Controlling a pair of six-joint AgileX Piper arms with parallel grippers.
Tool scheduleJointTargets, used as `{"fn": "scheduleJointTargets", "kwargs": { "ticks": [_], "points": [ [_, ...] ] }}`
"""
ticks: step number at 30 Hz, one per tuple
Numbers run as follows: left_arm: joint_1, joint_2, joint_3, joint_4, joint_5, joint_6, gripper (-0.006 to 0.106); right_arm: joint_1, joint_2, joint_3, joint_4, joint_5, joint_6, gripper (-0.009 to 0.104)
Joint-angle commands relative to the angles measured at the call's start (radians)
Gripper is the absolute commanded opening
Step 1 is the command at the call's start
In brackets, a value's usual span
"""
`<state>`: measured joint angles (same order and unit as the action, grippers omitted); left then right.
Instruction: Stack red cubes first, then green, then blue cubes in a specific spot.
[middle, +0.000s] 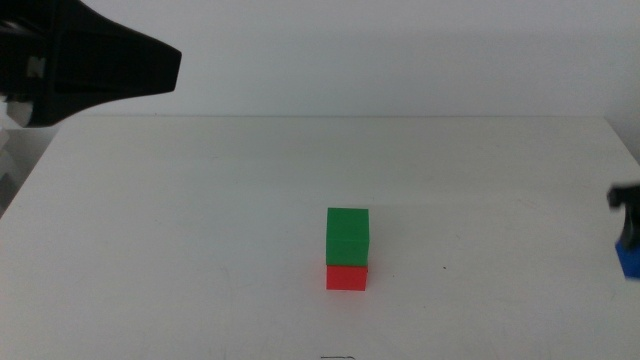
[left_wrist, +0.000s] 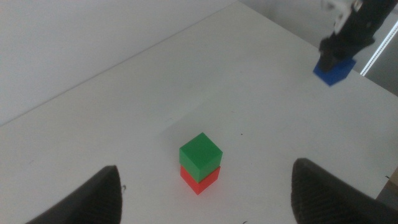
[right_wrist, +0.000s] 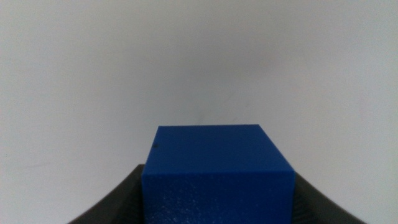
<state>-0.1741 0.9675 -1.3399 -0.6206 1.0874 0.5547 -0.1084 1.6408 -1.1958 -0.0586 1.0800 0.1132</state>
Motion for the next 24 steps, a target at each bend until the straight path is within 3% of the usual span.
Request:
{"fn": "scheduleJointTargets", "kwargs": {
  "ticks": [1, 3, 12, 24],
  "points": [
    [-0.006, -0.007, -0.022, -0.043, -0.056, 0.0, 0.093, 0.052, -0.096, -0.112, -0.02, 0.138, 0.119, -0.001],
    [-0.006, -0.007, -0.022, -0.043, -0.056, 0.0, 0.093, 0.125, -0.113, -0.205, -0.031, 0.218, 0.231, -0.001],
    [-0.006, -0.007, -0.022, -0.043, -0.056, 0.0, 0.093, 0.446, -0.037, -0.386, -0.122, 0.214, 0.478, -0.001],
    [-0.006, -0.007, -0.022, -0.043, -0.056, 0.0, 0.093, 0.726, 0.176, -0.656, -0.117, 0.215, 0.548, -0.001]
  ]
}}
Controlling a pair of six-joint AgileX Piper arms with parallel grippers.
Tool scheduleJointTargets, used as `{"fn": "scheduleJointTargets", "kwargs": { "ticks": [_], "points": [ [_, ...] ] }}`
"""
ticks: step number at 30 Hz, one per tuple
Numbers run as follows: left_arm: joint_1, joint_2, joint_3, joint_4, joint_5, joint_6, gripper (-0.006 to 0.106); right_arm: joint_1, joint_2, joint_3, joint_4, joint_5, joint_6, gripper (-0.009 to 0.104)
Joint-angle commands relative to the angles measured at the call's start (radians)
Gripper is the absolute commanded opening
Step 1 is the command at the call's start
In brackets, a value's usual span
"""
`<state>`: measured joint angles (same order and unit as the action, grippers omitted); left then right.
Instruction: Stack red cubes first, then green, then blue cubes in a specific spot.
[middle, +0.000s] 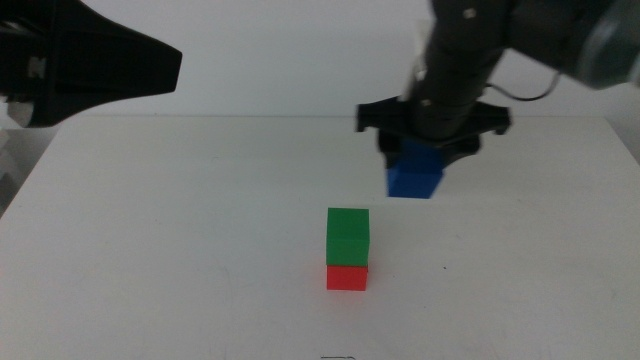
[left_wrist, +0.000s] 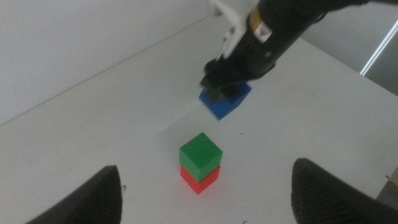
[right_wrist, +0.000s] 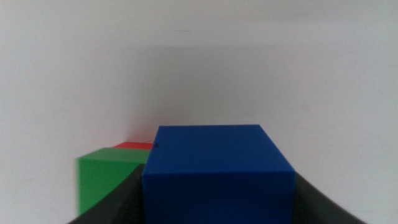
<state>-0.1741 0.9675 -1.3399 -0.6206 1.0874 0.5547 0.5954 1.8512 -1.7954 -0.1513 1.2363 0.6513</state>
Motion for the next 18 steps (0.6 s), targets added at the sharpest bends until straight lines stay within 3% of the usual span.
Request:
{"fn": "scheduleJointTargets", "kwargs": {
  "ticks": [1, 18],
  "points": [
    [-0.006, -0.007, -0.022, -0.043, -0.056, 0.0, 0.093, 0.036, -0.022, -0.069, -0.024, 0.059, 0.013, -0.001],
    [-0.006, -0.007, -0.022, -0.043, -0.056, 0.0, 0.093, 0.138, 0.044, -0.097, -0.031, 0.058, 0.082, -0.001]
  ]
}}
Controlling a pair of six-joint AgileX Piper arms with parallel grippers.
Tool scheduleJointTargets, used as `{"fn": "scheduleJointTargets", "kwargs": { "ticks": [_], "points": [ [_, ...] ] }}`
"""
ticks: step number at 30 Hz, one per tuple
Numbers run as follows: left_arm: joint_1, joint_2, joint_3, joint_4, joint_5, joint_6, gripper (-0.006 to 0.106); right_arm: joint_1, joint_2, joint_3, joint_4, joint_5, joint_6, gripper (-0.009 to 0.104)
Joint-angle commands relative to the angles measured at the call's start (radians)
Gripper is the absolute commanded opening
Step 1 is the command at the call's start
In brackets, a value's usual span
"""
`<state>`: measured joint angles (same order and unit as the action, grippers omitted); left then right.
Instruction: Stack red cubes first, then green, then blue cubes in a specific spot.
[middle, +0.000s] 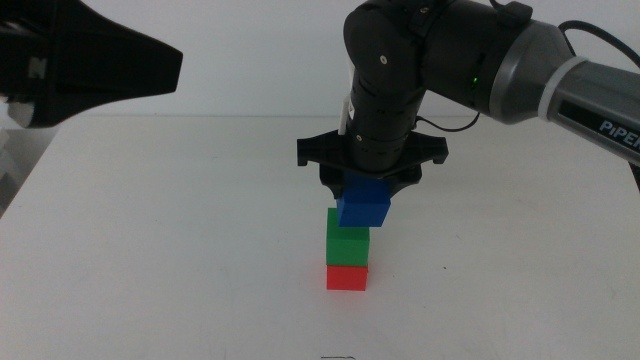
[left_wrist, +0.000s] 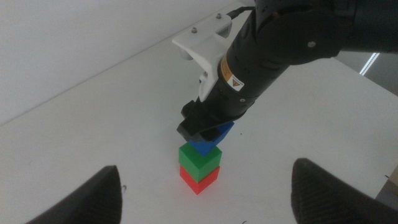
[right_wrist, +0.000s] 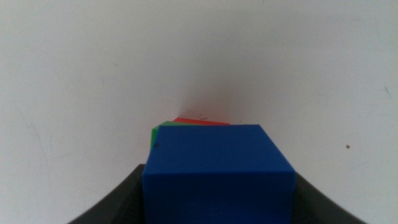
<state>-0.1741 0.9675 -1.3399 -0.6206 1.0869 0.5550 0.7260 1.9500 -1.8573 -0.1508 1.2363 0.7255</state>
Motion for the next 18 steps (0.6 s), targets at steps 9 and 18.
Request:
{"fn": "scheduleJointTargets", "kwargs": {
  "ticks": [9, 18],
  "points": [
    [-0.006, -0.007, -0.022, -0.043, -0.056, 0.0, 0.093, 0.04, -0.052, -0.035, -0.055, 0.049, 0.047, -0.001],
    [-0.006, -0.007, -0.022, -0.043, -0.056, 0.0, 0.093, 0.05, -0.04, -0.035, -0.074, 0.054, 0.132, 0.001]
  ]
}}
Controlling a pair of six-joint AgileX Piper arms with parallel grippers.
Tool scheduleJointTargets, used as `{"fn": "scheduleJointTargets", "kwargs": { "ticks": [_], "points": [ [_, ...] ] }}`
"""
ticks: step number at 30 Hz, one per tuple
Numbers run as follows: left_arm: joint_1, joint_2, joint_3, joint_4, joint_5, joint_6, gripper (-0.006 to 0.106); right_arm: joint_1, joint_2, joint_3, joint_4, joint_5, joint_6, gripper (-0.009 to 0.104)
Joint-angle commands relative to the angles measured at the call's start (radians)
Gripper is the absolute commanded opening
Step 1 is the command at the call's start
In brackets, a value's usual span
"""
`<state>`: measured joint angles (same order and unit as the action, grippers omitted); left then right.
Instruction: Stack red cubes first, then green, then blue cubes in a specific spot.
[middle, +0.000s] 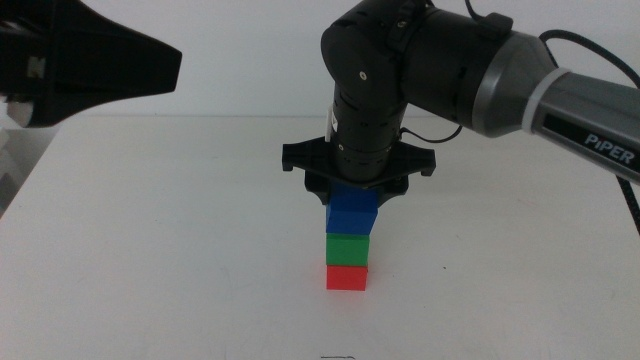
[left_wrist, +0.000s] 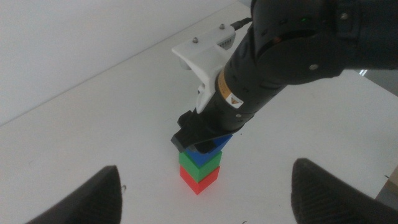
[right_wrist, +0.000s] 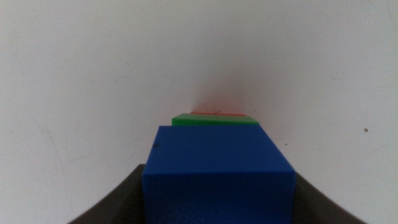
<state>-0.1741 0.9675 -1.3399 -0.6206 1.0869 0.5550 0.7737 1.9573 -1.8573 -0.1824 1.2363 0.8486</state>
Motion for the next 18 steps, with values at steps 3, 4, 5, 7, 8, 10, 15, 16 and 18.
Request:
{"fn": "scheduleJointTargets", "kwargs": {
  "ticks": [3, 4, 5, 7, 8, 10, 15, 16, 18],
  "points": [
    [-0.006, -0.007, -0.022, -0.043, -0.056, 0.0, 0.093, 0.01, -0.037, -0.035, -0.043, 0.054, 0.014, 0.001],
    [-0.006, -0.007, -0.022, -0.043, -0.056, 0.0, 0.093, 0.011, -0.033, -0.035, -0.043, 0.054, 0.014, 0.001],
    [-0.006, -0.007, -0.022, -0.043, -0.056, 0.0, 0.093, 0.011, -0.031, -0.035, -0.043, 0.054, 0.014, 0.001],
    [-0.006, -0.007, -0.022, -0.043, -0.056, 0.0, 0.093, 0.011, -0.026, -0.035, -0.043, 0.052, 0.014, 0.001],
    [-0.006, -0.007, -0.022, -0.043, -0.056, 0.0, 0.093, 0.011, -0.021, -0.035, -0.046, 0.052, 0.014, 0.001],
    [-0.006, -0.007, -0.022, -0.043, -0.056, 0.0, 0.093, 0.011, -0.017, -0.035, -0.047, 0.053, 0.013, 0.002],
    [-0.006, -0.007, -0.022, -0.043, -0.056, 0.0, 0.093, 0.01, -0.017, -0.035, -0.075, 0.053, 0.013, 0.013],
    [-0.006, -0.007, -0.022, -0.043, -0.056, 0.0, 0.093, 0.01, -0.017, -0.035, -0.075, 0.053, 0.013, 0.017],
    [-0.006, -0.007, -0.022, -0.043, -0.056, 0.0, 0.093, 0.01, -0.017, -0.035, -0.075, 0.052, 0.013, 0.025]
  ]
}}
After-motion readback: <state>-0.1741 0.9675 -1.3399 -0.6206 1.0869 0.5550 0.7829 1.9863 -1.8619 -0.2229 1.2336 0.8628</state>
